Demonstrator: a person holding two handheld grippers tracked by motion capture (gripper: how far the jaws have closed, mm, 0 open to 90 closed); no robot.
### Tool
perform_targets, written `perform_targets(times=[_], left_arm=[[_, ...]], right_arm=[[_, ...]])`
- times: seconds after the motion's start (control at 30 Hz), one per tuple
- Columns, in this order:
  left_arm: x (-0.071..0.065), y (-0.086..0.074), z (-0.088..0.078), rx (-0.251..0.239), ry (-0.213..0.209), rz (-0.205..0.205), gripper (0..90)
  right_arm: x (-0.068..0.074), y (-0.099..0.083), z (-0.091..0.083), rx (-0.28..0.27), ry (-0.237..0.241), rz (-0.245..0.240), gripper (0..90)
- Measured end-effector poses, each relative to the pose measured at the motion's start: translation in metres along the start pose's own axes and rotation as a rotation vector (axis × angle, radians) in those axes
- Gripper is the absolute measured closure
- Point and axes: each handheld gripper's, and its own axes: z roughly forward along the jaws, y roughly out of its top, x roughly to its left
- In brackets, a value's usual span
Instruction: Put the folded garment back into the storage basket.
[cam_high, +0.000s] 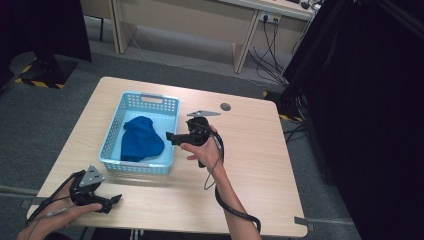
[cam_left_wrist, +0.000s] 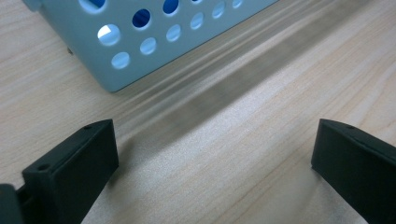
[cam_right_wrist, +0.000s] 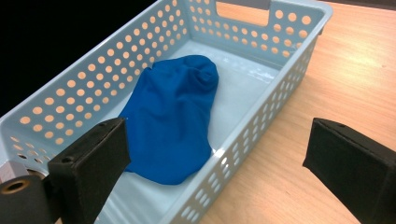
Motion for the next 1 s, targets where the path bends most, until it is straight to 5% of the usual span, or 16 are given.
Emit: perform_targets(times=[1.0], left_arm=[[0.000, 0.000, 0.000, 0.002, 0.002, 0.004, 0.0]], right_arm=[[-0.031, -0.030, -0.017, -0.004, -0.027, 0.040, 7.1]])
